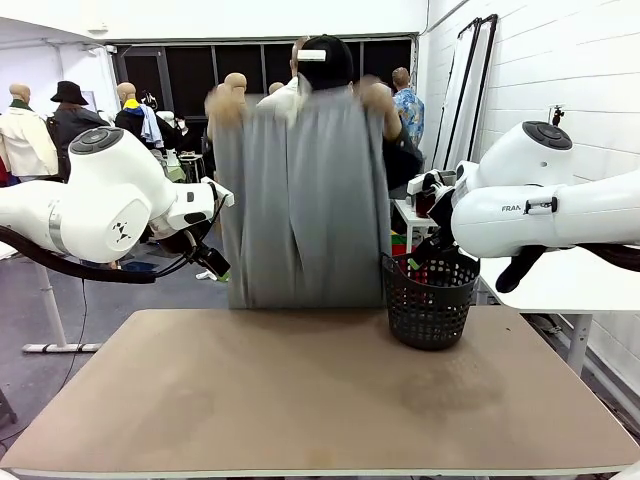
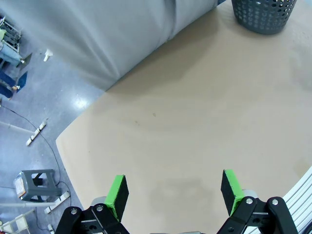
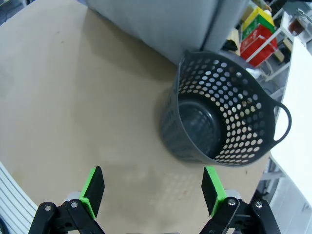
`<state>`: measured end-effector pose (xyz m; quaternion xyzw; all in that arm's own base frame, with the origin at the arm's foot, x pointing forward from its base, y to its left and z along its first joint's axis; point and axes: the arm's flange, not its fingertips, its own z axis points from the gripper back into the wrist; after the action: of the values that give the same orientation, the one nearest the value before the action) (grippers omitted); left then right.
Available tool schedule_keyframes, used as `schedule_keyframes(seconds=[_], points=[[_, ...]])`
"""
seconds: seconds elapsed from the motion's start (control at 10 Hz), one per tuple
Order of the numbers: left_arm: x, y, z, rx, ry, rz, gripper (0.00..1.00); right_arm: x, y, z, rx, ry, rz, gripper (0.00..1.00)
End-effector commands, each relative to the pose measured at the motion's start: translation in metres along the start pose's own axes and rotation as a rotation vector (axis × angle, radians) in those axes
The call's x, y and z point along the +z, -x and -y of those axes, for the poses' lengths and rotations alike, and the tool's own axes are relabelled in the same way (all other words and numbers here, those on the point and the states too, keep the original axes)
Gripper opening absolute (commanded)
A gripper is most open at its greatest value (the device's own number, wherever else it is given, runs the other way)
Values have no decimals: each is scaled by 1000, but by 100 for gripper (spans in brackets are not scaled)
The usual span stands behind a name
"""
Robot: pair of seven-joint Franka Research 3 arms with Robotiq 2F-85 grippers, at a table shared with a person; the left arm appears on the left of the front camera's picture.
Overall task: Fold the training pants.
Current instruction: Grab both ends of the Training pants handed by a person.
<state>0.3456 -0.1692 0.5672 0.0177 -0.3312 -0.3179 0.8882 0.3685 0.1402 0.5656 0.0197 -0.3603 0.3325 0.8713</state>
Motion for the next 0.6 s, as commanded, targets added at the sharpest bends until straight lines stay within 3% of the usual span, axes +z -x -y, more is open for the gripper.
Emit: schedule_keyframes(seconds=[0.0,0.5], points=[[0,0,-1,-8,0,-1,100,0,0,1,-2,-4,2,100],[0,0,-1,-8,0,-1,100,0,0,1,-2,-4,2,100]])
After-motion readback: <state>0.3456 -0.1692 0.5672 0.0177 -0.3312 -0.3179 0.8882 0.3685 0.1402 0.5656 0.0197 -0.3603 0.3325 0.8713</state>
